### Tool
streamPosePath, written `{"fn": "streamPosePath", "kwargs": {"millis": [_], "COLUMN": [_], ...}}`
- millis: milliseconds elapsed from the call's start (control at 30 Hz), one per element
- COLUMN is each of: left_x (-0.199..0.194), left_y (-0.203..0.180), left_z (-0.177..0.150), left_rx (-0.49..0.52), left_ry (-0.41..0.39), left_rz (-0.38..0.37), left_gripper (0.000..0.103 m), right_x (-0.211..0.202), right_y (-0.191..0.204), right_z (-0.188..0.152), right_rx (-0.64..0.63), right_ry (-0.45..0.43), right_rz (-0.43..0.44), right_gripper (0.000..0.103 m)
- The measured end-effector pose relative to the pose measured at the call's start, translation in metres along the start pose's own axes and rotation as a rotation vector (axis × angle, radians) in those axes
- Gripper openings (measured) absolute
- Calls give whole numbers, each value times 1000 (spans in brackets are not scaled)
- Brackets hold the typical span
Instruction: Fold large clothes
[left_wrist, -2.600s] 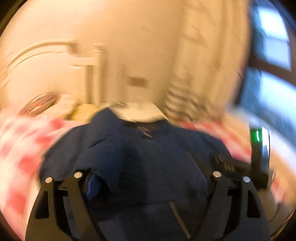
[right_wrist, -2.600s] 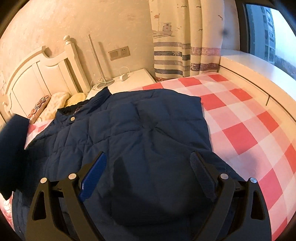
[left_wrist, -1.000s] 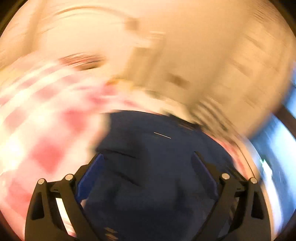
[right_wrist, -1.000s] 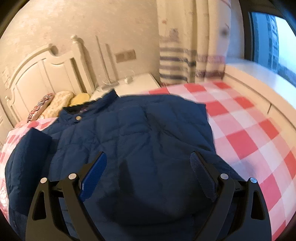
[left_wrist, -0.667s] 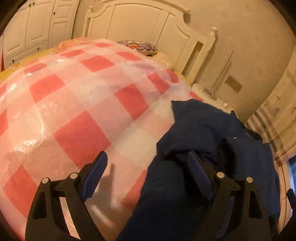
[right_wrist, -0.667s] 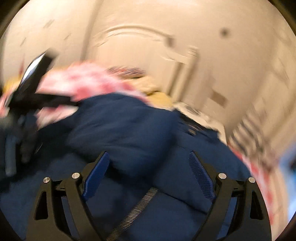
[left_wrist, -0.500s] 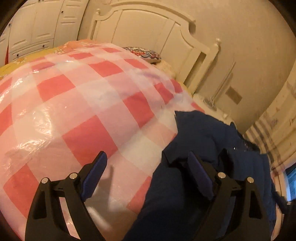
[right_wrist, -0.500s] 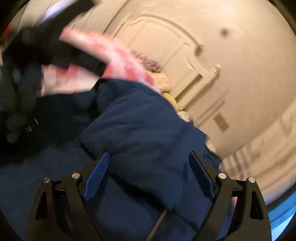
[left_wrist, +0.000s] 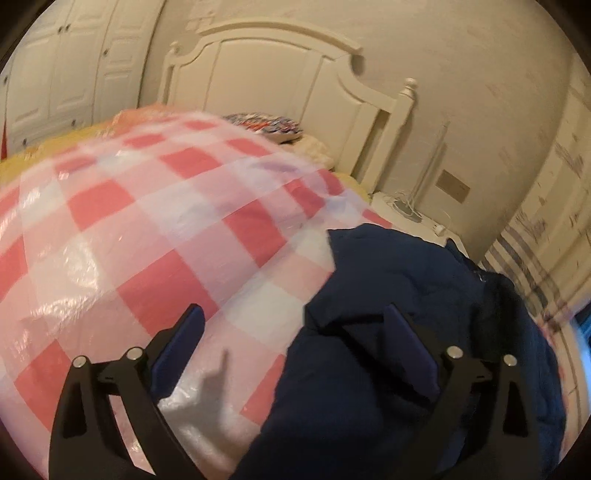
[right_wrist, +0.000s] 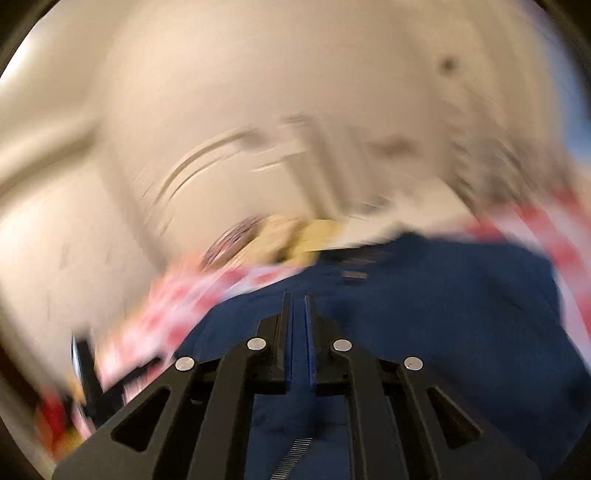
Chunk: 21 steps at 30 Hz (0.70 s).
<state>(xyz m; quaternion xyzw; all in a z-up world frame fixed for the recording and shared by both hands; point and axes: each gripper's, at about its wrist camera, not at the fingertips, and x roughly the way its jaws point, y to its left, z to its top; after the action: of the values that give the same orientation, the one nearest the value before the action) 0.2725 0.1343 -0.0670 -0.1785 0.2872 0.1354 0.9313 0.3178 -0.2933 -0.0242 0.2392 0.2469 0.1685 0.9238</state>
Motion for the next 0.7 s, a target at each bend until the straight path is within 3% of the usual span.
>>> {"fn": "streamPosePath", "kwargs": {"millis": [33,133,200,333,367,400,433,500,600,700], "left_x": [-1,1,3,7,7,7,7,6,7,9], "left_y": [-3,-5,-3,1,1,1,1,1,3,3], "left_z": [0,0,1,1,1,1,1,1,1,1], "left_rx": [16,27,16,-4,-3,-2,-4,-9,-15,-15], "left_ry": [-2,7,19,32,31,31,30,28,32,39], "left_rz": [-1,-3,-3,0,0,1,1,0,-4,-8], "left_gripper": [100,100,100,100,100,100,100,100,100,100], "right_x": [-1,4,1,3,8,9,12,19,46,76], "right_y": [-28,-62,-53,43,77,96,120,146,168,177], "right_z": [2,-6,-20,-46,-58,-67,-82,-104,-124,-147], "right_rx": [61,148,130,-380,-529,-617,-738,-893,-1010,-1161], "right_ry": [28,146,193,203,206,205,173,144,176,210], "right_rz": [-58,-139,-139,-151,-130,-106,-76,-90,-115,-213], "right_gripper": [8,20,21,22,48,98,93,98,98,98]}}
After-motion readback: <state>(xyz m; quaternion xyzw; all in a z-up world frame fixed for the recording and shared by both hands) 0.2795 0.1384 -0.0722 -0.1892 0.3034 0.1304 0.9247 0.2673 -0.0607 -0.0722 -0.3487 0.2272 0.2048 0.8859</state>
